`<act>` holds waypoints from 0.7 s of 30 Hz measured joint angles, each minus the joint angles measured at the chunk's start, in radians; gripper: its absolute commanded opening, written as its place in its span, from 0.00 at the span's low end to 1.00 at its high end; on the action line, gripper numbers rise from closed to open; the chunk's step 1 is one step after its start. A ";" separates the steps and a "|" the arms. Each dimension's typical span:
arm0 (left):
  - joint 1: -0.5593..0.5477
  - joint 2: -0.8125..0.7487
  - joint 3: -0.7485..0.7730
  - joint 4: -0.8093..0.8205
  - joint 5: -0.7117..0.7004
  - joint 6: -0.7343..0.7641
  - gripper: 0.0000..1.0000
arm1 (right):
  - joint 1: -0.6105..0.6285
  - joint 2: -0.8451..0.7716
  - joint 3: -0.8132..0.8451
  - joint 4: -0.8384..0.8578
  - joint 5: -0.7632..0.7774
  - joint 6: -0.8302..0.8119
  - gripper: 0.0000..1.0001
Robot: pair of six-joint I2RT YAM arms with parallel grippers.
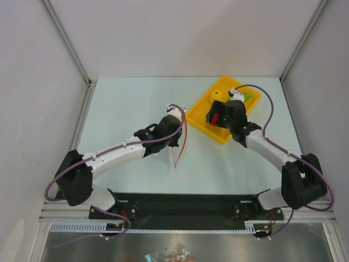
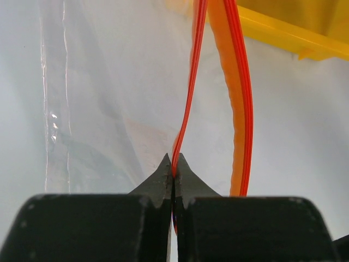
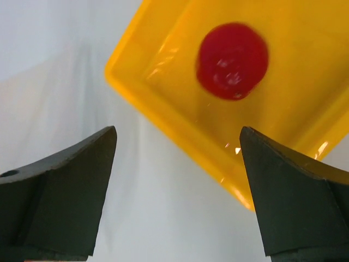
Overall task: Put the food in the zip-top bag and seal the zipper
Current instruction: Pick up the fake fruit from the bin.
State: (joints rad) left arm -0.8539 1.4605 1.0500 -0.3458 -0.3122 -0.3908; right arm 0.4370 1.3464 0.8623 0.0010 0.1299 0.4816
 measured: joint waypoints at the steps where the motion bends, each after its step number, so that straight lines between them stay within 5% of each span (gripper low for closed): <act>1: 0.000 0.000 -0.002 0.003 0.004 0.000 0.00 | -0.013 0.046 0.039 -0.023 0.017 0.001 1.00; 13: 0.000 0.000 -0.008 0.009 0.020 0.002 0.00 | -0.098 0.539 0.493 -0.275 0.093 -0.043 0.96; 18: 0.000 0.000 -0.008 0.009 0.021 0.008 0.00 | -0.116 0.612 0.517 -0.338 0.063 -0.048 0.67; 21: 0.000 0.000 -0.008 0.009 0.021 0.008 0.00 | -0.116 0.558 0.450 -0.303 0.030 -0.039 0.59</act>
State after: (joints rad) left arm -0.8539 1.4605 1.0424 -0.3370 -0.2916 -0.3832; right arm 0.3206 1.9041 1.3121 -0.3019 0.1596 0.4427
